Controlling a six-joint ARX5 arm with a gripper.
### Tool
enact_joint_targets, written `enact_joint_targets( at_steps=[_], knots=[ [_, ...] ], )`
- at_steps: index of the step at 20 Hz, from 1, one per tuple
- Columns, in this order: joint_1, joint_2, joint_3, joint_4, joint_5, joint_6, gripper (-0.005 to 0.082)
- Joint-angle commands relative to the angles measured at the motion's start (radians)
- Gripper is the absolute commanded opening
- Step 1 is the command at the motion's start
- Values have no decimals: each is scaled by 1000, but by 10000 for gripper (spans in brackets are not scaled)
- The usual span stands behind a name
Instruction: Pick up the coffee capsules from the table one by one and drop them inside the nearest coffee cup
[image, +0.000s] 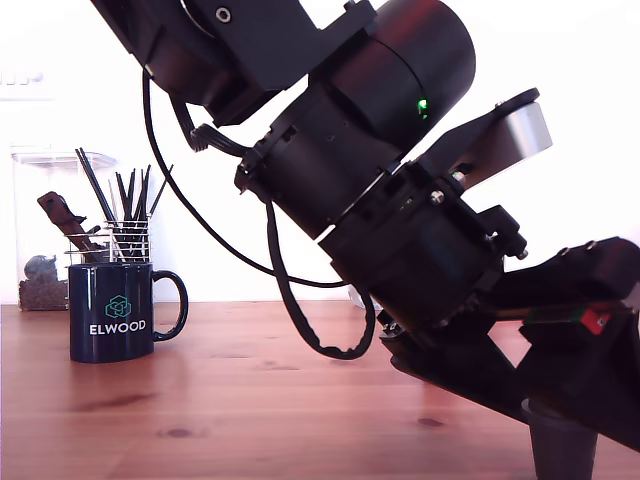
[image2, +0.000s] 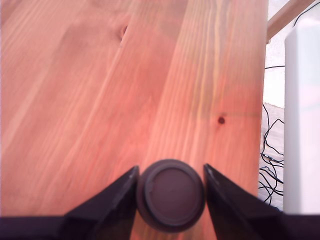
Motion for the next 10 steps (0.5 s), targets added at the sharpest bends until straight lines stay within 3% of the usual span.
enact_joint_targets(
  at_steps=[1,10],
  knots=[
    [-5,35,-3,5,5,5,250],
    [-4,35,-3,13,5,4,250]
  ],
)
